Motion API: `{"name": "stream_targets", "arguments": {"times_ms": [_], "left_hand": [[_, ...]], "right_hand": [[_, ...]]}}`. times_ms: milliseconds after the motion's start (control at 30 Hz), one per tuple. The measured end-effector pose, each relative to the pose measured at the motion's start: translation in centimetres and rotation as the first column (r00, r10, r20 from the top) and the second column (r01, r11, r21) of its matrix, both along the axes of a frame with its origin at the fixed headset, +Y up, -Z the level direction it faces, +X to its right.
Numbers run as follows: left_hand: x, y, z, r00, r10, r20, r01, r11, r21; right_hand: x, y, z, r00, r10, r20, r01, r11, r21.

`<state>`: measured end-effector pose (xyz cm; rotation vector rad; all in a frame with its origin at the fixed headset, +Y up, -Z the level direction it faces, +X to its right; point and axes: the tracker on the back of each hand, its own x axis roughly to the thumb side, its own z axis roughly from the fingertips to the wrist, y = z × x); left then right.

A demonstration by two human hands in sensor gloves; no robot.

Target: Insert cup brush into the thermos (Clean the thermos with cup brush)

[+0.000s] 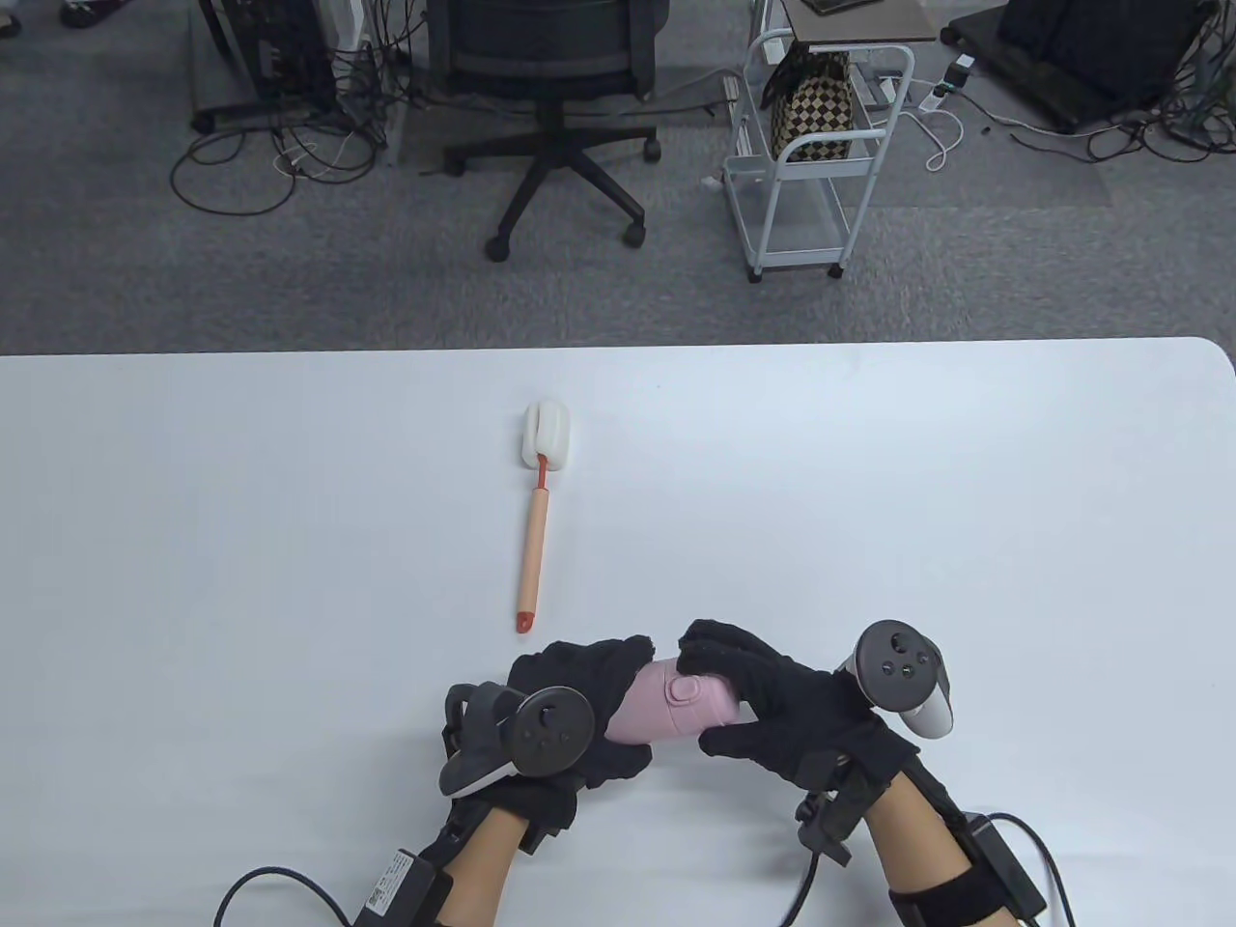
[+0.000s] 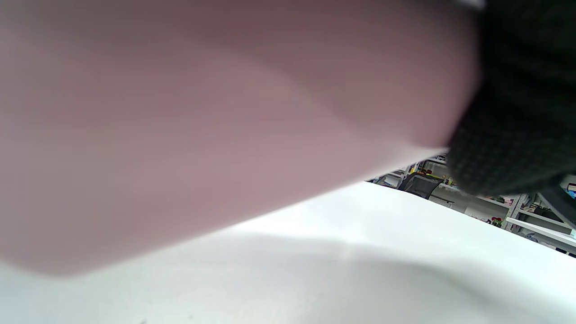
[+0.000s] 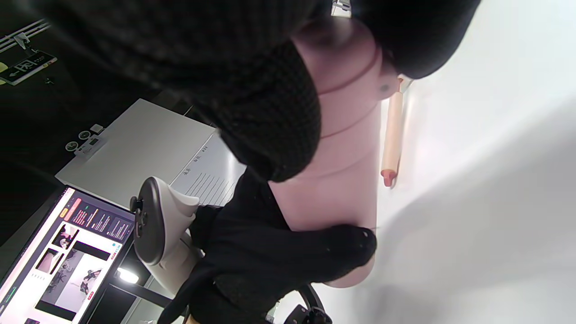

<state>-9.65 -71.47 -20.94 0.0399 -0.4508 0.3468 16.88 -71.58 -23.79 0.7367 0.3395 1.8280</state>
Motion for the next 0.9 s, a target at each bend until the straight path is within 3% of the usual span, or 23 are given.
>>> {"name": "stream_targets", "arguments": {"times_ms": [133,200,333,500,667,833,900], "left_hand": [[0.1,-0.1,-0.1,1.0,0.002,0.006,-0.002,1.0,-0.015],[0.2,-0.3,-0.1,1.0,0.007,0.007,-0.007,1.0,-0.018],[0.2,-0.3,-0.1,1.0,0.003,0.003,-0.002,1.0,-0.005],[0.3,-0.3,0.0,1.0,-0.016,0.006,0.016,1.0,-0.002],[0.5,-0.4,0.1,0.999,-0.032,0.014,0.032,0.999,-0.006],[0.3,-0.2,0.1,1.0,-0.02,0.002,0.02,1.0,0.007],[0.3,-0.2,0.0,1.0,-0.03,0.002,0.03,1.0,0.009]], "right_hand": [[0.3,-0.1,0.0,1.0,0.0,0.02,0.0,1.0,0.009],[0.4,-0.3,0.1,0.999,0.007,0.032,-0.006,0.999,-0.047],[0.7,-1.1,0.3,0.977,0.089,0.196,-0.066,0.99,-0.121],[0.7,-1.7,0.3,0.962,0.158,0.221,-0.113,0.972,-0.205],[0.1,-1.7,0.4,0.962,0.185,0.199,-0.151,0.973,-0.176],[0.0,-1.5,0.0,0.991,0.021,0.132,0.005,0.981,-0.194],[0.0,-1.4,-0.2,0.997,0.023,0.072,-0.009,0.981,-0.193]]}}
